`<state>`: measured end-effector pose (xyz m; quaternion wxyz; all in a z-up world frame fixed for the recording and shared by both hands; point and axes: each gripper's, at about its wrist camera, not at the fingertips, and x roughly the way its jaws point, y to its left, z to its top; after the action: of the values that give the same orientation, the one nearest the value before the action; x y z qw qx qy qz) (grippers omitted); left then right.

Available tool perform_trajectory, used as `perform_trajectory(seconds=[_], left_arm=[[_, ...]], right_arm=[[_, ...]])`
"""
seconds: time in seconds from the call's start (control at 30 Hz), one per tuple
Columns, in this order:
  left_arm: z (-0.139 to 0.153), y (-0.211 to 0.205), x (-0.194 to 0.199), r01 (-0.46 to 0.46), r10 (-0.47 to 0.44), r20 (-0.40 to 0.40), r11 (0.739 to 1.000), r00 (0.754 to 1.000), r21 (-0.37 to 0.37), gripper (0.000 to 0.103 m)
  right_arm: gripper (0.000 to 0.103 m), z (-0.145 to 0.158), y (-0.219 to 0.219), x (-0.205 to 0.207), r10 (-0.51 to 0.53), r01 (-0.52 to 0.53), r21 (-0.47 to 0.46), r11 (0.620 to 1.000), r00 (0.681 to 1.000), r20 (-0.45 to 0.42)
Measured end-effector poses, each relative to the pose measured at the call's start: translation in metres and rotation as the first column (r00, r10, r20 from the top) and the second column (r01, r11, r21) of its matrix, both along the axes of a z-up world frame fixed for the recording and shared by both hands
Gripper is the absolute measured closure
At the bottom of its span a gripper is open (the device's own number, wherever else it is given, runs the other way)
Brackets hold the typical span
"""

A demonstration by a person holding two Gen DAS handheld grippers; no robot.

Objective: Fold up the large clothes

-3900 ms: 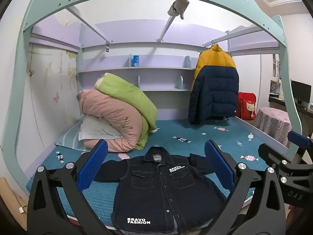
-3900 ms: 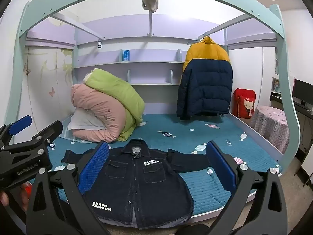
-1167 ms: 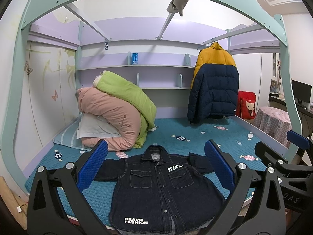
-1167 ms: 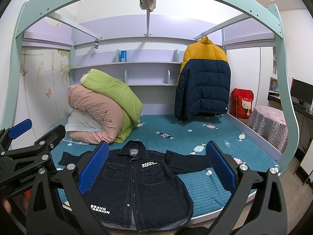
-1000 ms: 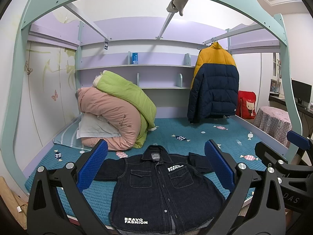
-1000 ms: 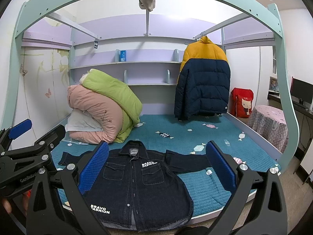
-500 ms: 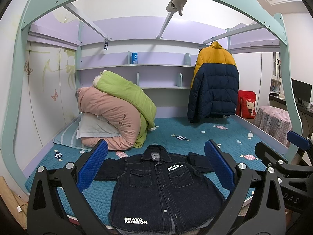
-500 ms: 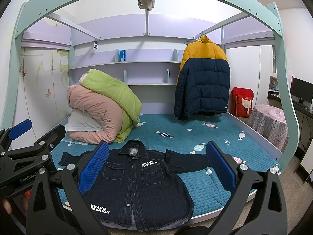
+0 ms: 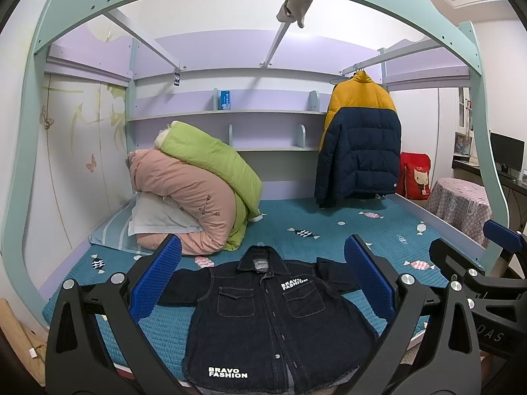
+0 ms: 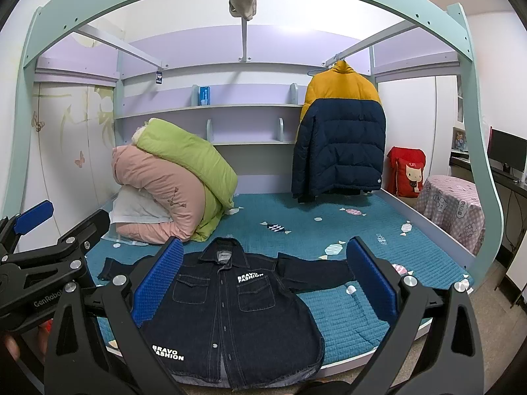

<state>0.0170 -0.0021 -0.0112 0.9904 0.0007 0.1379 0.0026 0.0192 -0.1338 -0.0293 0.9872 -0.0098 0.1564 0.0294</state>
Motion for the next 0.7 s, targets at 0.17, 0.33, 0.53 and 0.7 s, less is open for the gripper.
perform_trajectory(seconds=[0.17, 0.33, 0.53, 0.7], left_arm=[[0.0, -0.001, 0.0, 0.0, 0.0, 0.007, 1.0, 1.0, 0.001, 0.005], [0.001, -0.002, 0.0, -0.001, 0.001, 0.006, 1.0, 1.0, 0.004, 0.005], [0.004, -0.003, 0.001, -0.004, 0.004, -0.001, 1.0, 1.0, 0.011, 0.005], [0.013, -0.004, 0.001, -0.006, 0.007, -0.002, 1.0, 1.0, 0.022, 0.005]], right_arm=[[0.007, 0.001, -0.001, 0.0, 0.001, -0.001, 0.003, 1.0, 1.0, 0.003], [0.007, 0.001, -0.001, 0.0, -0.001, 0.001, 0.002, 1.0, 1.0, 0.003], [0.007, 0.002, 0.001, -0.002, 0.002, -0.002, 0.005, 1.0, 1.0, -0.003], [0.007, 0.002, 0.001, 0.0, 0.005, -0.004, 0.011, 1.0, 1.0, -0.005]])
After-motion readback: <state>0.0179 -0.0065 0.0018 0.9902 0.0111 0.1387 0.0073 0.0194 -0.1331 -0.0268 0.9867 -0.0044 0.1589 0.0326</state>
